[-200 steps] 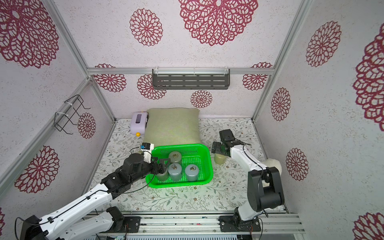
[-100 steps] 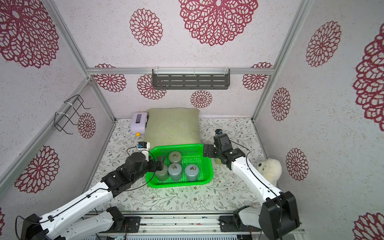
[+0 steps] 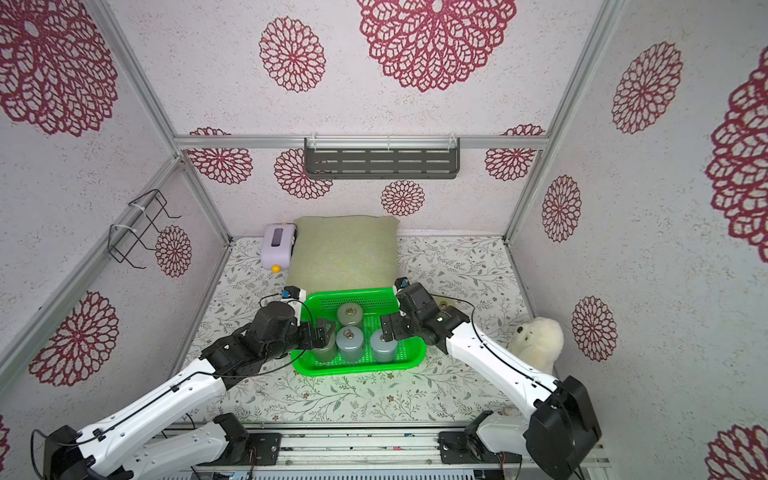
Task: Take the tea canister out of the basket
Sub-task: Pick up the tea canister from the basket.
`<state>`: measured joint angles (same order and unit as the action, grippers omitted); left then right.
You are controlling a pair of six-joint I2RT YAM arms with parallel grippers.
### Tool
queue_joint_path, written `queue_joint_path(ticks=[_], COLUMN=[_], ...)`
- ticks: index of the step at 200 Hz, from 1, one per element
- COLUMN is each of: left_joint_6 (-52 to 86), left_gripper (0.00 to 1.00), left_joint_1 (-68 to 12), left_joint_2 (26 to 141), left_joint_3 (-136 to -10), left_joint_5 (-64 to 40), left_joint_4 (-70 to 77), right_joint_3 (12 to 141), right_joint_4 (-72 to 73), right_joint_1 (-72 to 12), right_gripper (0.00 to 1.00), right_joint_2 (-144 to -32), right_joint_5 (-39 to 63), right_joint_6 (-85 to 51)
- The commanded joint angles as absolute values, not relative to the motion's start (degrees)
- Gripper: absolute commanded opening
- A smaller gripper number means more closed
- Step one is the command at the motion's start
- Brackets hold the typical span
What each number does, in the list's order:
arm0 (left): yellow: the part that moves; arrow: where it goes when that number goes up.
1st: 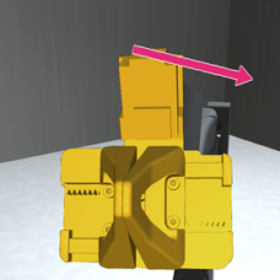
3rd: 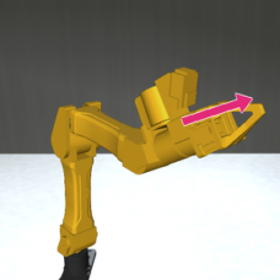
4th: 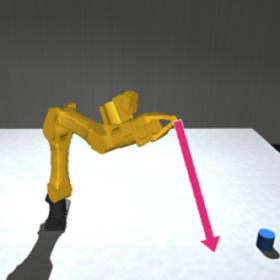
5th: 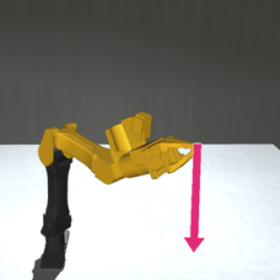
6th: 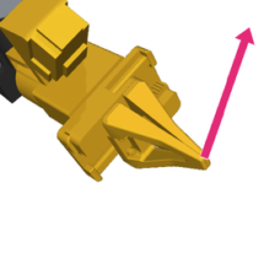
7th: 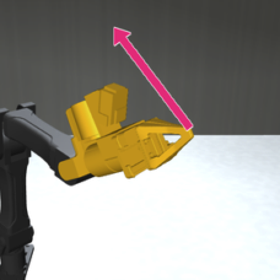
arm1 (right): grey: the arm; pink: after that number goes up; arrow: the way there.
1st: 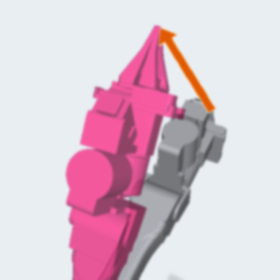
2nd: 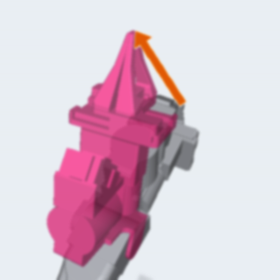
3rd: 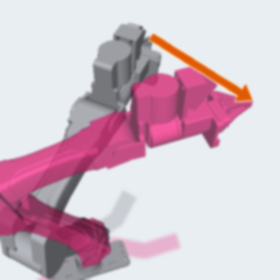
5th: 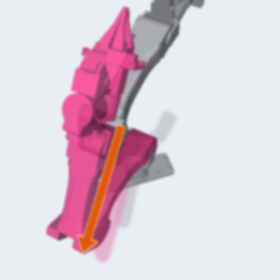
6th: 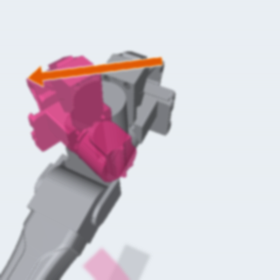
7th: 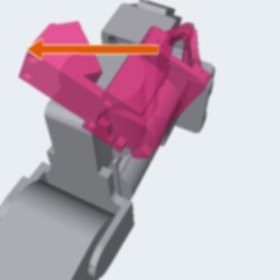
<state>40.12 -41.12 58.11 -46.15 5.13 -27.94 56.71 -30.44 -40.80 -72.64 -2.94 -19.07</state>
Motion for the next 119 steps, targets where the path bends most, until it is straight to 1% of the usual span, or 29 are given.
queue_joint_path(ticks=[1, 22, 66, 119], left_joint_6=[40.02, 40.07, 40.34, 40.61], left_gripper=[0.97, 0.97, 0.97, 0.97], left_joint_1=[-42.01, -42.01, -42.01, -42.01], left_joint_2=[57.36, 55.51, 52.68, 50.9], left_joint_3=[-47.3, -46.32, -43.69, -42.02], left_joint_5=[1.73, 1.21, 1.23, 0.19], left_joint_4=[-31.63, -31.01, -29.17, -28.67], right_joint_3=[57.96, 58.92, 60.76, 61.0], right_joint_4=[-34.04, -36.02, -38.38, -37.82], right_joint_1=[-43.29, -45.01, -48.96, -49.82], right_gripper=[0.99, 0.99, 0.99, 0.99], right_joint_2=[-72.95, -74.97, -80.55, -85.99], right_joint_5=[-0.78, -0.15, -3.25, -3.82], right_joint_6=[-19.16, -19.54, -20.26, -21.18])
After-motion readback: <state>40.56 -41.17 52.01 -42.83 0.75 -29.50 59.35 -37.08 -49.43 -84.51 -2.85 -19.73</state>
